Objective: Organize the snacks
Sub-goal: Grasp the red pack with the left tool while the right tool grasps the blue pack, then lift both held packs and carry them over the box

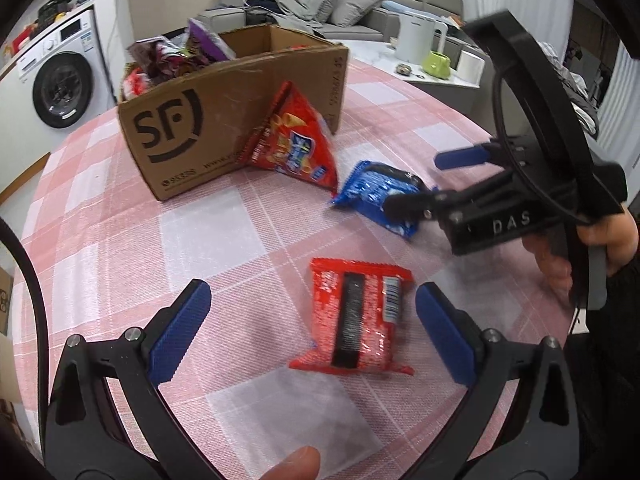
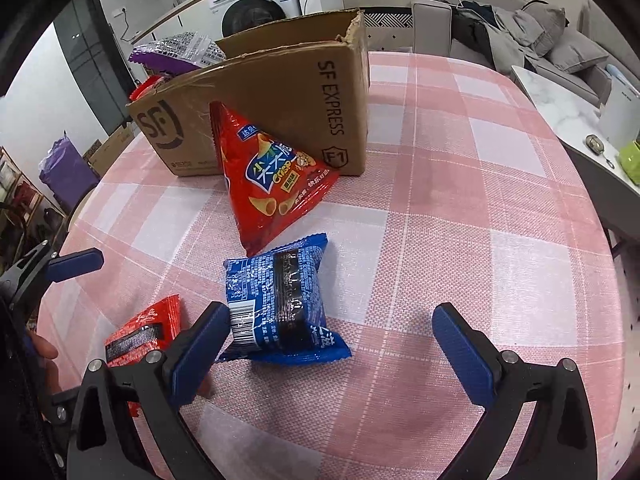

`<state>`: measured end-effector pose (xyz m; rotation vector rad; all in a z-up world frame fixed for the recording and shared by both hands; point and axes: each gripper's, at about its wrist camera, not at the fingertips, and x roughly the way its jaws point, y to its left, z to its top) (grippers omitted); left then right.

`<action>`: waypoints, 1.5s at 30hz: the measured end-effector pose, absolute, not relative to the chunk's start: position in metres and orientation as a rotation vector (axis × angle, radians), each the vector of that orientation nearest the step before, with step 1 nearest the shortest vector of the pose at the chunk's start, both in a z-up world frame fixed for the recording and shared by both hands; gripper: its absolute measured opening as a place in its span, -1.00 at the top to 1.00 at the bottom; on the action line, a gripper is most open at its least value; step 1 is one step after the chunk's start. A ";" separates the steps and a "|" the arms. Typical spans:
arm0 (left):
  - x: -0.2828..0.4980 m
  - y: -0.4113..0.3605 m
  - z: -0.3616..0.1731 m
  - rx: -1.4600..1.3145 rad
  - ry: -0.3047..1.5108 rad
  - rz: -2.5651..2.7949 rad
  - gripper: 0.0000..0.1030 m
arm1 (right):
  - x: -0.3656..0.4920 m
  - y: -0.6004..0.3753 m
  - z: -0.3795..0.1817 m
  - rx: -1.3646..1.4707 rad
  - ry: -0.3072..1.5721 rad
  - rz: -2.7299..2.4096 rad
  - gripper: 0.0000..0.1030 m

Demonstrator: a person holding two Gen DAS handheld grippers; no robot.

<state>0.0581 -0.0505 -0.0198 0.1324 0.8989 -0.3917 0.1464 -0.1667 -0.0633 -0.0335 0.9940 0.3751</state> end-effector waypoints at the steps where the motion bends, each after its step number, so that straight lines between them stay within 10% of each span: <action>1: 0.058 -0.052 -0.021 0.139 0.904 -0.398 -0.97 | 0.146 -0.166 -0.062 -0.034 0.991 0.391 -0.99; 13: 0.061 -0.066 -0.038 0.203 0.953 -0.395 -0.96 | 0.139 -0.149 -0.065 -0.061 0.977 0.461 -0.57; 25: 0.056 -0.072 -0.042 0.199 0.955 -0.486 0.11 | 0.133 -0.140 -0.065 -0.092 0.951 0.506 -0.16; 45: 0.059 -0.047 -0.025 0.096 0.881 -0.430 0.13 | 0.133 -0.145 -0.061 -0.071 0.909 0.526 0.13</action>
